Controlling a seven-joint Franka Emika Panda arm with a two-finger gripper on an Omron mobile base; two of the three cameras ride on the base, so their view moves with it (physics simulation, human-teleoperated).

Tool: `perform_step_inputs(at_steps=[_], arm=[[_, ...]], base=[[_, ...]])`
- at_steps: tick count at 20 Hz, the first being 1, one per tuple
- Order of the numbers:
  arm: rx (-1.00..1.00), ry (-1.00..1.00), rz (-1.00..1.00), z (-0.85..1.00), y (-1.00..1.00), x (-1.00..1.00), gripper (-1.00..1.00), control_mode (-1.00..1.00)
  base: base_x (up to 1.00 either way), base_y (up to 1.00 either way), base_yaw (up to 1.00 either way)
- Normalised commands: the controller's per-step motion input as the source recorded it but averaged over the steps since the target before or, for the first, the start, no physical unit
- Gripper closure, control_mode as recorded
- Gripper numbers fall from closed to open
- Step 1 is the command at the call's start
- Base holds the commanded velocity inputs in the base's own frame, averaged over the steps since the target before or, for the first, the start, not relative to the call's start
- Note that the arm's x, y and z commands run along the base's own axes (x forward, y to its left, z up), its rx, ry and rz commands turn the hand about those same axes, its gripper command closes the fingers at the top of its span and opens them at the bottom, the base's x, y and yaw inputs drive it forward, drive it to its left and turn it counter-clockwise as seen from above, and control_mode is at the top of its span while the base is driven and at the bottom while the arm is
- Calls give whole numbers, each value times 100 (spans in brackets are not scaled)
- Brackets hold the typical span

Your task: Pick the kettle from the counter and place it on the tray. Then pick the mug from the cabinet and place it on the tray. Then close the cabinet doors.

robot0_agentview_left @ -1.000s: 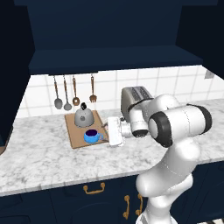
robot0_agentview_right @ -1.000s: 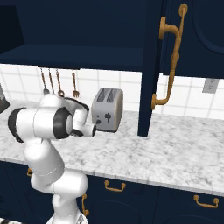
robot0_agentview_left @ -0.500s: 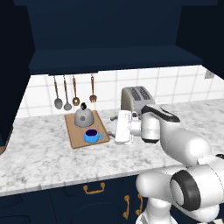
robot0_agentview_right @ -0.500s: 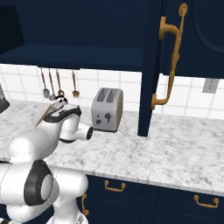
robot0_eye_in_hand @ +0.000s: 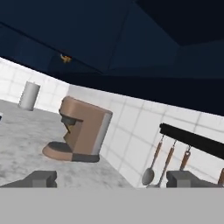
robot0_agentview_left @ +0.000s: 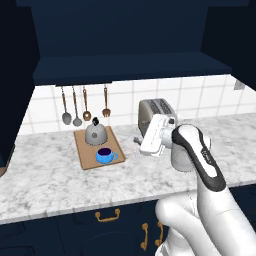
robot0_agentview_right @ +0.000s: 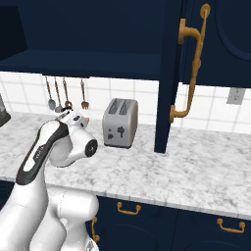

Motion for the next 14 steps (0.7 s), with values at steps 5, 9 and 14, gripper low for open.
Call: perform_step_inputs(at_steps=[5, 9, 14], arm=[[-3, 2, -11, 11, -66, -27, -100, -100], [-8, -15, -13, -8, -83, -28, -100, -100], [-3, -4, -14, 0, -96, -20, -100, -100]], base=[[0, 0, 0], [0, 0, 0], [0, 0, 0]])
